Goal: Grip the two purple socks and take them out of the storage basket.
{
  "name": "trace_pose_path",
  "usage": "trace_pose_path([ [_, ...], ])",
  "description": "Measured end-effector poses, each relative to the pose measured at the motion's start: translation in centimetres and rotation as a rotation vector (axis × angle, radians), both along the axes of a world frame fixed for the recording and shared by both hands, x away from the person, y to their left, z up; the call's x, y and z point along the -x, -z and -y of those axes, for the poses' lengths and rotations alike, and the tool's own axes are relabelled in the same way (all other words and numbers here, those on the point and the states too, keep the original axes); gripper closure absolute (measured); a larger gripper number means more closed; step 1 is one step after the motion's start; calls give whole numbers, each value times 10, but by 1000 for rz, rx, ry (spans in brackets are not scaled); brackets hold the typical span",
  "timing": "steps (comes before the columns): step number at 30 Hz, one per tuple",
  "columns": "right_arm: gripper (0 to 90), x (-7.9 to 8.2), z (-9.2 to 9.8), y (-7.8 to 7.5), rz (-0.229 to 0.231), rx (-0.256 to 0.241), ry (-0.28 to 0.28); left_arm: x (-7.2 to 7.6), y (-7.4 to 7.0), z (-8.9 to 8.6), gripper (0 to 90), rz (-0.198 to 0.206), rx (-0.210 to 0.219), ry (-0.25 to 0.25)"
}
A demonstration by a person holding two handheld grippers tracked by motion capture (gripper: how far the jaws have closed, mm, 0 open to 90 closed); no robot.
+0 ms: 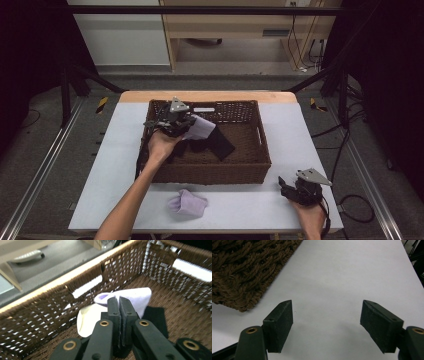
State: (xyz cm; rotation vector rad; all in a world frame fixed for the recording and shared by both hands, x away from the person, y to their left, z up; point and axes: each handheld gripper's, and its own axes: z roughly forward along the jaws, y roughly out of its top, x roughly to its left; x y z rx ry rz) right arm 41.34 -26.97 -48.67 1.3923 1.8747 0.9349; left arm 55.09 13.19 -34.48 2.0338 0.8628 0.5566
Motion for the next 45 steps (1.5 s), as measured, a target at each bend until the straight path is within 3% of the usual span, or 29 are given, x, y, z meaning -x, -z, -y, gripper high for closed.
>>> trace_pose_path([
  [4,264,0,0,0,-1,6,-1,10,-12,-9,870,22,49,-3],
  [19,269,0,-1,0,-2,11,2,59,-50,-31,870,115,144,42],
  [27,269,0,-1,0,0,11,3,86,-67,-44,870,137,182,81],
  [40,293,0,0,0,0,7,5,123,-77,-59,870,163,231,142],
  [45,296,0,0,0,1,5,8,143,-75,-61,870,163,223,180],
])
